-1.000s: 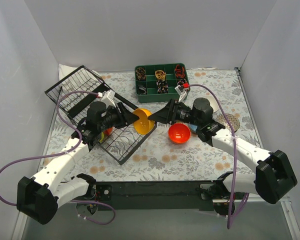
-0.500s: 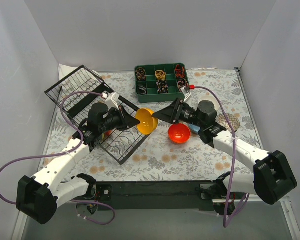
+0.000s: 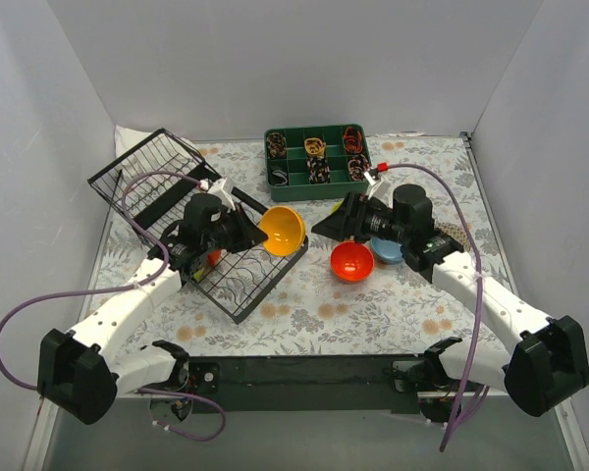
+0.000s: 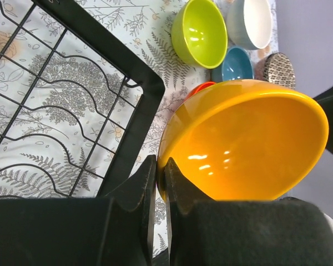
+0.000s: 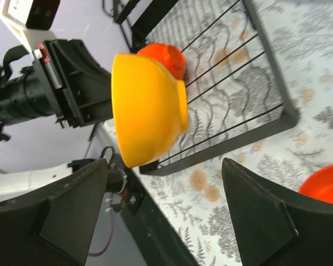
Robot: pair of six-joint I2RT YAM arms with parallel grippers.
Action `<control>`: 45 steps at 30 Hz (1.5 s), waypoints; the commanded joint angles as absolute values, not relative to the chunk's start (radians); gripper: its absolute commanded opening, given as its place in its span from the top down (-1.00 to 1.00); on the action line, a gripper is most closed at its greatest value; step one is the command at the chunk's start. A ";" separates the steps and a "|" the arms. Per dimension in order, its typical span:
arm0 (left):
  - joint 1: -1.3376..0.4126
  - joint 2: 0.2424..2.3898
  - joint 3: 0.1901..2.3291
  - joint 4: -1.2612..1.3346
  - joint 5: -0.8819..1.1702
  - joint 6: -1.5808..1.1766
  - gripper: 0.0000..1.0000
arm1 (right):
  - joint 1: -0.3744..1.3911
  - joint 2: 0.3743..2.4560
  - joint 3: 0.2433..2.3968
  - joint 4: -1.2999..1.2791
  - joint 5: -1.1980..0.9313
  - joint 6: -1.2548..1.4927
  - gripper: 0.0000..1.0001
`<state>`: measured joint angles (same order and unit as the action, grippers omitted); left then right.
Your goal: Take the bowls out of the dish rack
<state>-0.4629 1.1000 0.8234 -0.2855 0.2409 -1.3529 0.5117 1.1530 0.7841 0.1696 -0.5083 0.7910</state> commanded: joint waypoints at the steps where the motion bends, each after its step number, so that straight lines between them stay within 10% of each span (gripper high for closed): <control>1: -0.529 1.143 0.939 -0.398 0.121 -1.335 1.00 | 0.525 1.132 0.957 -0.177 -0.335 0.549 -0.81; 17: -0.747 1.399 1.215 -0.609 -0.153 -1.355 1.00 | 0.710 1.295 1.210 -0.529 0.104 0.405 -0.55; 32: -0.799 1.428 1.259 -0.652 -0.202 -1.333 1.00 | 0.739 1.359 1.207 -0.563 0.215 0.384 0.95; 38: -0.799 1.407 1.284 -0.663 -0.203 -1.322 -0.13 | 0.704 1.348 1.190 -0.598 0.288 0.348 0.97; 45: -0.796 1.367 1.281 -0.679 -0.235 -1.325 -0.96 | 0.517 1.307 1.129 -0.598 0.265 0.302 0.97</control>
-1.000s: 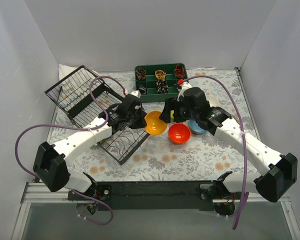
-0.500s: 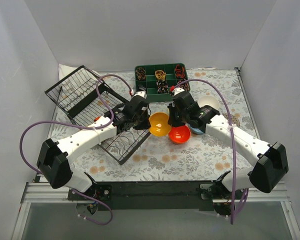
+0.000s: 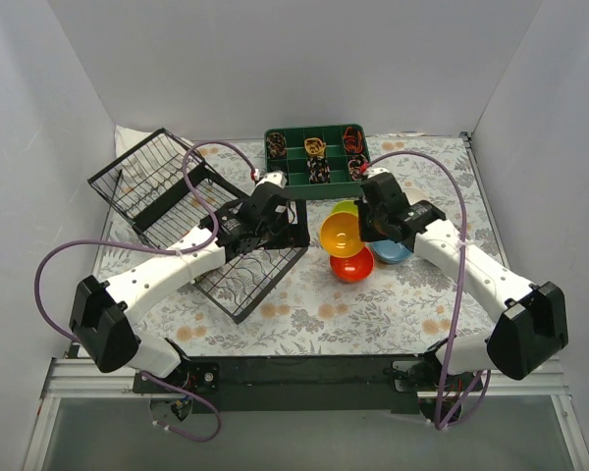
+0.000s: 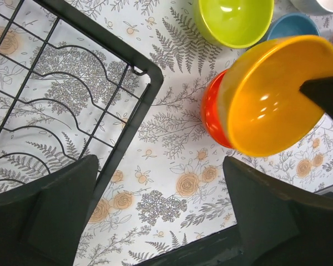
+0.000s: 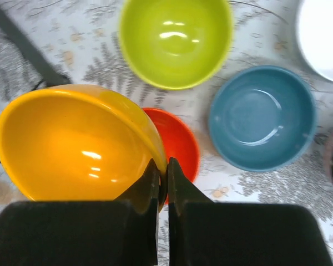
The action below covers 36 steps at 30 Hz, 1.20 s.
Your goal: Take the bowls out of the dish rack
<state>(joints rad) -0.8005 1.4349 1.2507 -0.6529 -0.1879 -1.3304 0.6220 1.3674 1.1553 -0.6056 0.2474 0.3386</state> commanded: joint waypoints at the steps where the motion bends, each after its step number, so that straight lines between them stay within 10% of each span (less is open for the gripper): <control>1: -0.793 1.365 1.276 -0.686 -0.242 -1.325 -0.96 | 0.490 1.299 1.121 -0.597 0.244 0.298 0.97; 14: -0.617 1.224 1.160 -0.707 -0.181 -1.322 -0.96 | 0.132 1.342 1.039 -0.551 0.127 0.218 0.97; 31: -0.531 1.141 1.118 -0.732 -0.167 -1.319 -0.96 | 0.092 1.503 1.020 -0.514 0.061 0.201 0.97; 36: -0.532 1.126 1.111 -0.729 -0.170 -1.322 -0.97 | 0.091 1.526 1.034 -0.512 0.045 0.201 0.64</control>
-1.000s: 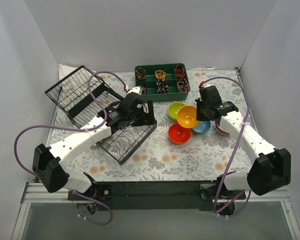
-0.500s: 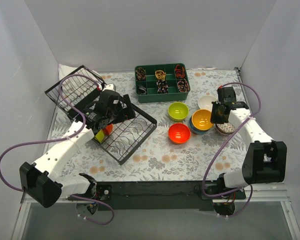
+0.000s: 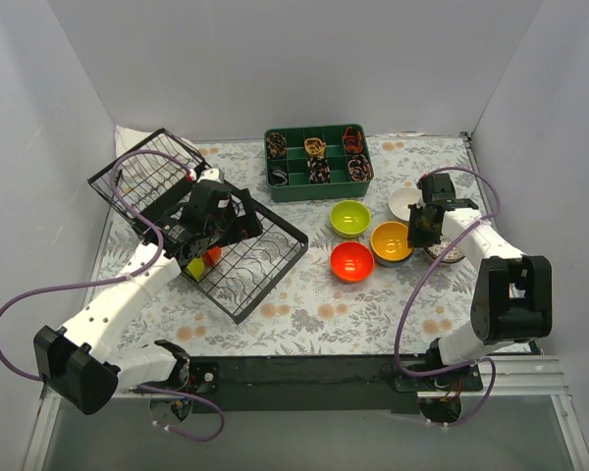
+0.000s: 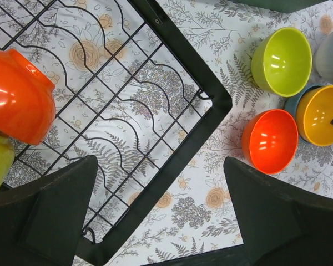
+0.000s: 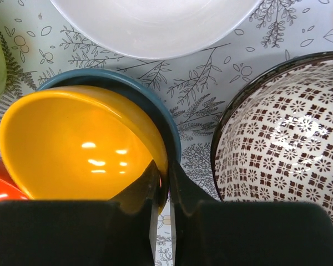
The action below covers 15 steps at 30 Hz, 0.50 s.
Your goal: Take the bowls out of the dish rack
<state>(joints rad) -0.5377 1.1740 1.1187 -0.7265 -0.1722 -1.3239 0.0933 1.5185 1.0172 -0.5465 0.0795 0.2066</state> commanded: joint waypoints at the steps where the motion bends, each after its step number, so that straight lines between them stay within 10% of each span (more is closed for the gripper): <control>1: -0.532 1.124 1.109 -0.730 -0.172 -1.322 -0.96 | 0.091 1.525 1.040 -0.514 0.043 0.201 0.54; 8: -0.531 1.104 1.109 -0.735 -0.196 -1.325 -0.97 | 0.100 1.424 1.109 -0.564 0.031 0.164 -0.29; 15: -0.529 1.121 1.123 -0.727 -0.209 -1.319 -0.97 | 0.149 1.309 1.169 -0.555 -0.090 0.140 -0.72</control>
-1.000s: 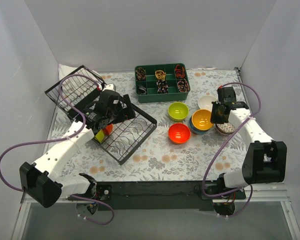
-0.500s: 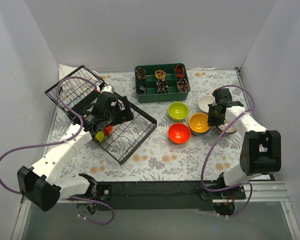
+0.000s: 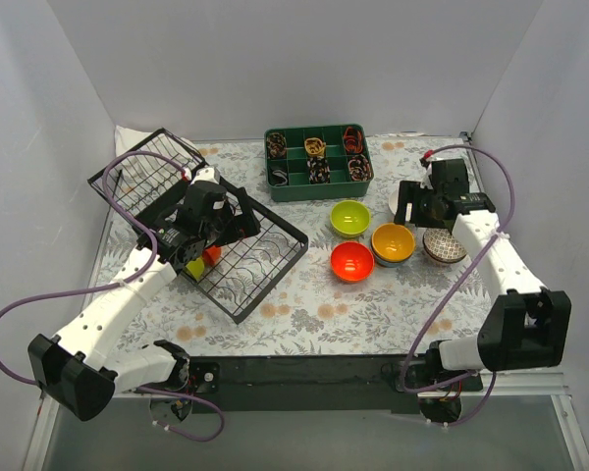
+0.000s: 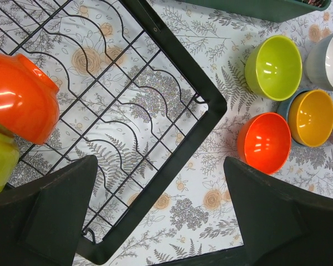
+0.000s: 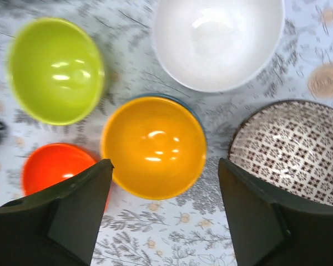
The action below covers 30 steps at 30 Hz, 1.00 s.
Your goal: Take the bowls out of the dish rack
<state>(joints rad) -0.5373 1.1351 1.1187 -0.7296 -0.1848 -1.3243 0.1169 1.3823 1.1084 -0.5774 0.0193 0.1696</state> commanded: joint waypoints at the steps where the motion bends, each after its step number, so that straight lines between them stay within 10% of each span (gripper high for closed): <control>1: -0.529 1.124 1.130 -0.729 -0.210 -1.318 -0.97 | 0.156 1.299 1.167 -0.533 -0.119 0.141 -0.76; 15: -0.505 1.132 1.173 -0.851 -0.314 -1.345 -0.96 | 0.466 1.339 1.092 -0.114 -0.426 0.302 -0.90; 30: -0.500 1.351 1.334 -1.132 -0.563 -1.624 -0.96 | 0.583 1.266 0.987 -0.166 -0.262 0.276 -0.90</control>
<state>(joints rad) -0.5056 1.2644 1.2736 -1.0210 -0.4686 -1.5021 0.5774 1.3468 1.0264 -0.1532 -0.3202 0.3019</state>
